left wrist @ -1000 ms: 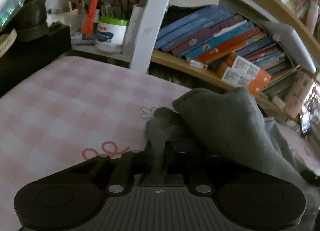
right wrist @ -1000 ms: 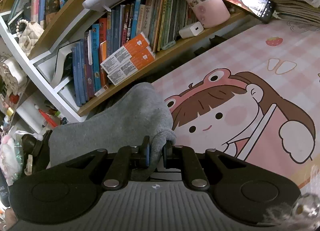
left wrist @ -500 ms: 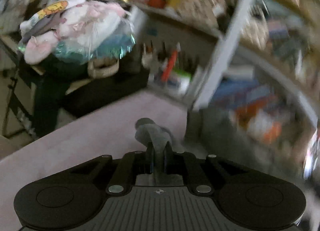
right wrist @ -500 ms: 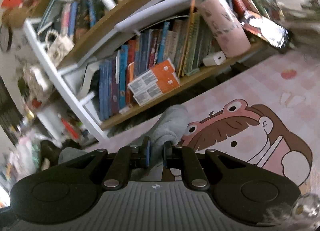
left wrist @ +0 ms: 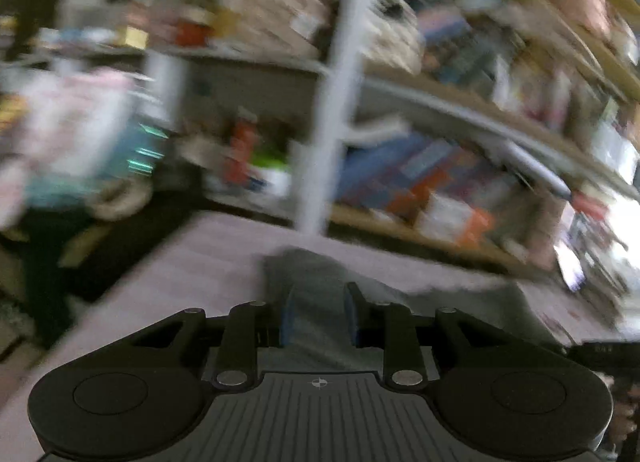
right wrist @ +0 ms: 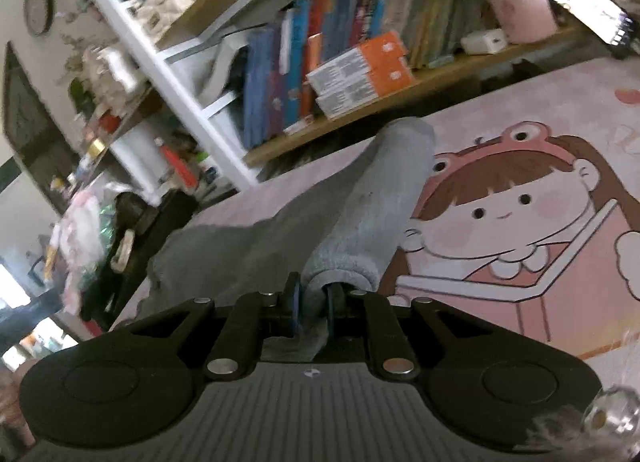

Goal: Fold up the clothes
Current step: 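Fold the held sweatshirt part over the body with the right tool while the left tool presses it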

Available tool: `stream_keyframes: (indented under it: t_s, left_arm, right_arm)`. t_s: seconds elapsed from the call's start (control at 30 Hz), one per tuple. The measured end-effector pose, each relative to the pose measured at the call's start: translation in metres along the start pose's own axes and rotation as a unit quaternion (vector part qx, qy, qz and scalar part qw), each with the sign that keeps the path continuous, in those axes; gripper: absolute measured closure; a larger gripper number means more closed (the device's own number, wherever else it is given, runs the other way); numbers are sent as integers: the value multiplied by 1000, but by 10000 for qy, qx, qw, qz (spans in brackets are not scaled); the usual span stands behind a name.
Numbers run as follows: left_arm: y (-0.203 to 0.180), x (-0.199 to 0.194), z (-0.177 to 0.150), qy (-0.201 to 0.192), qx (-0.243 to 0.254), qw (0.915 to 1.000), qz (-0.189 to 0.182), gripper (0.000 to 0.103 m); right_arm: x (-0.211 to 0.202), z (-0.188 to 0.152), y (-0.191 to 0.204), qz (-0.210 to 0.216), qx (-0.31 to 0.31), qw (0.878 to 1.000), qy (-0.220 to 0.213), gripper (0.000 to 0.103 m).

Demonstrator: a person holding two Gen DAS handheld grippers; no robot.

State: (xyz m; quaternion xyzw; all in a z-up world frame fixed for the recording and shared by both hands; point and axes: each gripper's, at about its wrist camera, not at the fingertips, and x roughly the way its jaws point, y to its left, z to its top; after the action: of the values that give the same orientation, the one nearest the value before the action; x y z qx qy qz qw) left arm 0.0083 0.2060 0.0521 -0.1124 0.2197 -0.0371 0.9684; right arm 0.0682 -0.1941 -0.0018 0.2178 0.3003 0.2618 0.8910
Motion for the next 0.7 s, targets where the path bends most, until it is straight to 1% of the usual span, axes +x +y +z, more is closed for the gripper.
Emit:
stream_keyframes:
  t_s: [0.03,0.1,0.13,0.17,0.23,0.3,0.33,0.37,0.43,0.5,0.6,0.63,0.7]
  left_arm:
    - [-6,19,0,184,29,9997,-162,77]
    - [-11,60,1,607,-188,9971,-426,78]
    - [-13,80,0,805,-346,9949,-496,81]
    - [-13,98,1,946,-453,9932,-499,81]
    - [-13,124,3,1089,-535,9918,-402,81]
    - [-7,136,-1,1062,-632,9917,-346,81]
    - [-3,141,-3,1038,-682,9917,-325,82]
    - [0,146,-4,1013,-732,9917,-304,84]
    - [9,151,-7,967,-866,9912,-253,93]
    - [21,147,-7,924,-1056,9899,-185,97]
    - [31,143,-6,841,-1247,9886,-82,98]
    - [30,142,-6,822,-1191,9895,-46,98]
    - [23,141,-6,789,-997,9919,36,98]
  right_arm:
    - [-1,-1,1,54,-37,10000,-4,91]
    - [-3,-2,-2,109,11,9999,-38,91]
    - [-4,-1,-5,96,117,9999,-71,91]
    - [-4,0,-10,91,240,9996,-97,91]
    - [-3,2,-21,111,557,9983,-125,90]
    - [0,5,-33,118,904,9958,-81,86]
    - [2,6,-37,141,1054,9943,-38,76]
    - [4,8,-42,165,1205,9926,4,69]
    - [8,11,-51,212,1505,9883,88,68]
    - [17,16,-58,179,1794,9834,209,68]
    - [39,24,-61,46,2109,9766,420,68]
    - [46,26,-60,-17,2174,9752,416,68]
    - [57,33,-55,-290,2222,9741,289,78]
